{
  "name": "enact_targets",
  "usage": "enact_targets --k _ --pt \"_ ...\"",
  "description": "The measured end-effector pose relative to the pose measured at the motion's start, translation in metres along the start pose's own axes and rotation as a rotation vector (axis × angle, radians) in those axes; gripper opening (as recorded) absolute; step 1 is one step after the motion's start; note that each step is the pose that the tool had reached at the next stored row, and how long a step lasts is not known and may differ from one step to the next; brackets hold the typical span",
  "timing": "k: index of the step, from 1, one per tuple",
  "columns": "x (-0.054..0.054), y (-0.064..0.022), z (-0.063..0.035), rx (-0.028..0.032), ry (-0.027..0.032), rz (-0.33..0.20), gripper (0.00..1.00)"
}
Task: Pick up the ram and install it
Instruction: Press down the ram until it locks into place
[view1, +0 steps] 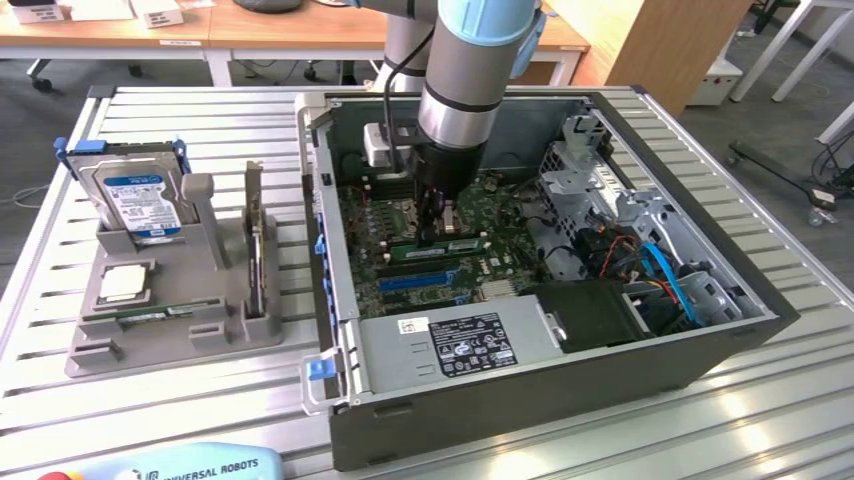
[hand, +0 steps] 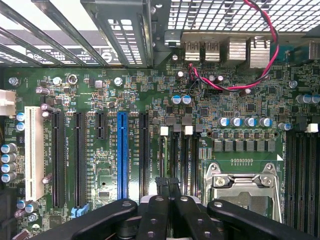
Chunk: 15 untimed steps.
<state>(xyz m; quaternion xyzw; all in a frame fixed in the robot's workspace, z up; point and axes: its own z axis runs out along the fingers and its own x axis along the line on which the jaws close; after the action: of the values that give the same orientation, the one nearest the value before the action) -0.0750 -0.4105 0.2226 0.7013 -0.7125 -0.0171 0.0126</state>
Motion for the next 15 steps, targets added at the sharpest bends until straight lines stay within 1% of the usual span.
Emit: enact_targets --k 15 --pt "0.0000 0.0000 0.0007 -0.0001 0.0002 0.000 0.10"
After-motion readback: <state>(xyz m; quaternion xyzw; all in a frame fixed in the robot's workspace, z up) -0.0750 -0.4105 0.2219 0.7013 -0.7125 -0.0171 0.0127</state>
